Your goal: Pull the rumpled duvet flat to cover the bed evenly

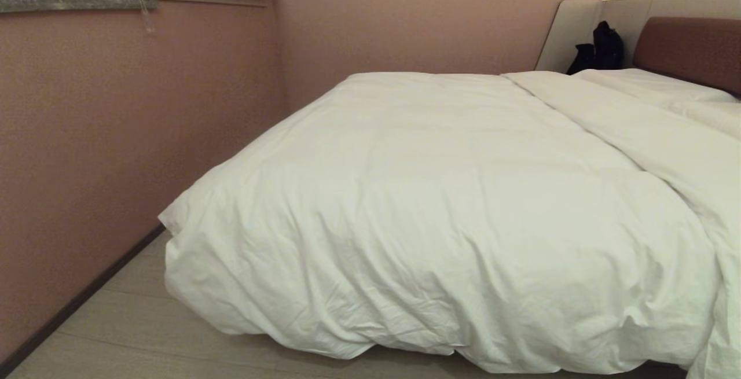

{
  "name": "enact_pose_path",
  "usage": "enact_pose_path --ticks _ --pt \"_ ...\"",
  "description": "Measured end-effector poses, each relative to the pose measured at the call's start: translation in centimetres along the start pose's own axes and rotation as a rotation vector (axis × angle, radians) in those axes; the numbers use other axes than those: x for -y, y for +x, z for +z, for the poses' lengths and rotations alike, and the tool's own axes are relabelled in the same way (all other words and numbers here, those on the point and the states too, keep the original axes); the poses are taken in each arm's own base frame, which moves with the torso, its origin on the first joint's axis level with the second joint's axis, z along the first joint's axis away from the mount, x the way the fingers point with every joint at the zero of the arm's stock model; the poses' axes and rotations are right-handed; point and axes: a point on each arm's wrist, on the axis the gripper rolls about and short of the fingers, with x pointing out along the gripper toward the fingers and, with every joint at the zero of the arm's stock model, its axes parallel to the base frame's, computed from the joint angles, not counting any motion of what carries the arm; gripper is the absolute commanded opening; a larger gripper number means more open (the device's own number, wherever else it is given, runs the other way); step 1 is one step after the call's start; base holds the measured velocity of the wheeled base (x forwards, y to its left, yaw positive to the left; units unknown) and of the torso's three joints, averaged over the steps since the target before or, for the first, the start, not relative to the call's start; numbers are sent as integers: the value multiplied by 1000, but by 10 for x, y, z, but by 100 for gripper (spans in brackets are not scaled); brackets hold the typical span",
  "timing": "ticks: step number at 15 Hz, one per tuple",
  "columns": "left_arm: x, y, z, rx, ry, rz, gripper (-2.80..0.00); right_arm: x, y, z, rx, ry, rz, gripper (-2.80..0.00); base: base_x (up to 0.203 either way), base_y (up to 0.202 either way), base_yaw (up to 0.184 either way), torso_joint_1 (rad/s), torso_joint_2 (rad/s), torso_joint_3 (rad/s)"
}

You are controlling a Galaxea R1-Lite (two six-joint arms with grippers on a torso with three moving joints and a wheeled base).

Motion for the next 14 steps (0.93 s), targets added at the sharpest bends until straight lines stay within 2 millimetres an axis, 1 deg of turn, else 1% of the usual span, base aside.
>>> enact_pose_path --ticks 14 --pt "0 0 0 0 -1 0 -280 0 0 0 0 0 0 -280 0 196 -1 2 2 2"
